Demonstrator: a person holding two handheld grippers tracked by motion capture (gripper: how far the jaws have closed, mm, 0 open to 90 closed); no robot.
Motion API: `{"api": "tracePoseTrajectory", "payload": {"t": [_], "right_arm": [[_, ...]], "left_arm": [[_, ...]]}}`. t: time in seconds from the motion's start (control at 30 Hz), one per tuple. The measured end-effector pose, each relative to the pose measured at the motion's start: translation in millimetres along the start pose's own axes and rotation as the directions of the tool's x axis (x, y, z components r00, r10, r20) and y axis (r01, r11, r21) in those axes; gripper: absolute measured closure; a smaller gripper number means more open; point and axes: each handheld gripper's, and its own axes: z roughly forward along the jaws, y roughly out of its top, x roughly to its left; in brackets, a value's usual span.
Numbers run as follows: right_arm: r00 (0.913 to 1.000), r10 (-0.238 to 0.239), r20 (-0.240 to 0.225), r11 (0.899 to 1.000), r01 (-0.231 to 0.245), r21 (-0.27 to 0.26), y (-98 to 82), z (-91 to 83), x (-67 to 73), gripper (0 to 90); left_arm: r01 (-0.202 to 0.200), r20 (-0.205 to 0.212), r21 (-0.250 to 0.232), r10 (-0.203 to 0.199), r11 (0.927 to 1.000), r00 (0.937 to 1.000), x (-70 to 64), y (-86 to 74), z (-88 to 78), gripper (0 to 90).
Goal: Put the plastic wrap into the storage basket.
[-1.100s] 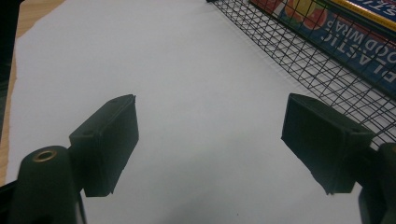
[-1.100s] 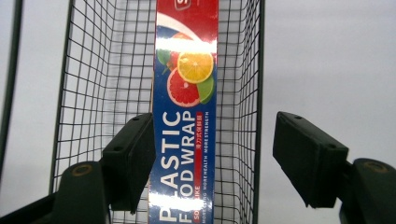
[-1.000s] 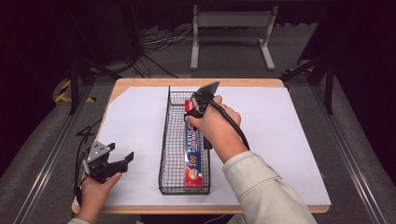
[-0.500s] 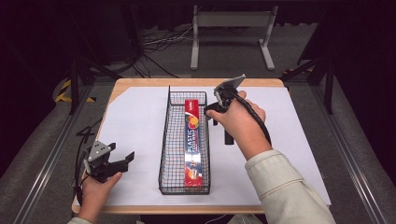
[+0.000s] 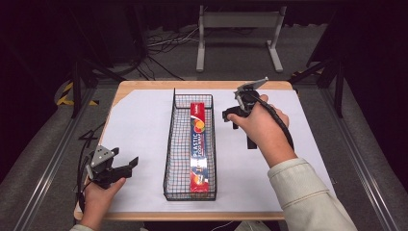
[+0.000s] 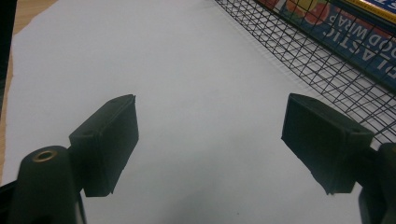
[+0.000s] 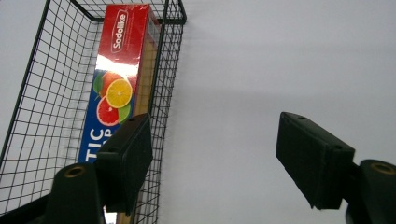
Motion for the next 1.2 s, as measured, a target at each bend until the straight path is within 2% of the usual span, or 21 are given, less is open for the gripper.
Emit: {"api": "tracePoseTrajectory", "payload": {"t": [0.07, 0.37, 0.4, 0.57, 0.67, 0.73, 0.87, 0.97, 1.03, 1.17, 1.2], "right_arm": [[0.9994, -0.034, -0.005, 0.999, 0.034, -0.020, -2.2, -0.5, -8.1, 27.1], [0.9967, -0.079, -0.018, 0.995, 0.078, -0.059, -9.5, -4.9, -32.7, 25.7], [0.9965, -0.081, -0.018, 0.994, 0.080, -0.071, -11.4, -6.4, -38.6, 25.7], [0.9953, -0.089, -0.038, 0.992, 0.085, -0.091, -15.8, -7.6, -49.4, 25.4], [0.9925, -0.113, -0.047, 0.989, 0.108, -0.106, -19.6, -7.4, -56.9, 24.8], [0.9921, -0.110, -0.061, 0.988, 0.102, -0.112, -23.3, -7.0, -61.7, 24.9], [0.9865, -0.144, -0.079, 0.980, 0.131, -0.146, -32.0, -3.5, -72.0, 24.8], [0.9843, -0.152, -0.090, 0.977, 0.135, -0.166, -37.0, -0.2, -79.3, 24.8], [0.9835, -0.151, -0.099, 0.974, 0.130, -0.187, -43.7, 5.9, -89.2, 24.9], [0.9816, -0.172, -0.083, 0.967, 0.152, -0.204, -55.1, 15.9, -105.7, 24.9], [0.9816, -0.172, -0.083, 0.967, 0.152, -0.204, -55.1, 15.9, -105.7, 24.9]], "left_arm": [[0.002, 0.000, 0.000, -0.002, 1.0000, 1.0000, 0.0, -0.1, -0.1, 19.1], [-0.001, 0.001, 0.002, 0.001, 1.0000, 1.0000, -0.2, 0.0, 0.9, 19.1], [-0.001, 0.001, 0.000, 0.001, 1.0000, 1.0000, -0.3, 0.2, 0.9, 19.1], [-0.001, 0.001, 0.000, 0.001, 1.0000, 1.0000, -0.5, 0.1, 0.7, 19.1], [-0.001, 0.001, 0.001, 0.001, 1.0000, 1.0000, -0.5, 0.0, 0.6, 19.0], [-0.001, 0.001, 0.003, 0.001, 1.0000, 1.0000, -0.4, -0.2, 0.7, 19.1], [0.003, -0.002, 0.000, -0.003, 1.0000, 1.0000, 0.3, -0.8, 0.2, 19.1], [0.009, -0.003, -0.002, -0.009, 1.0000, 1.0000, 0.6, -1.2, 0.4, 19.1], [0.009, -0.004, 0.003, -0.009, 1.0000, 0.9999, 0.2, -1.3, 1.4, 19.1], [0.005, -0.007, 0.006, -0.005, 1.0000, 1.0000, -1.0, -1.7, 2.8, 19.1], [0.005, -0.007, 0.006, -0.005, 1.0000, 1.0000, -1.0, -1.7, 2.8, 19.1]]}}
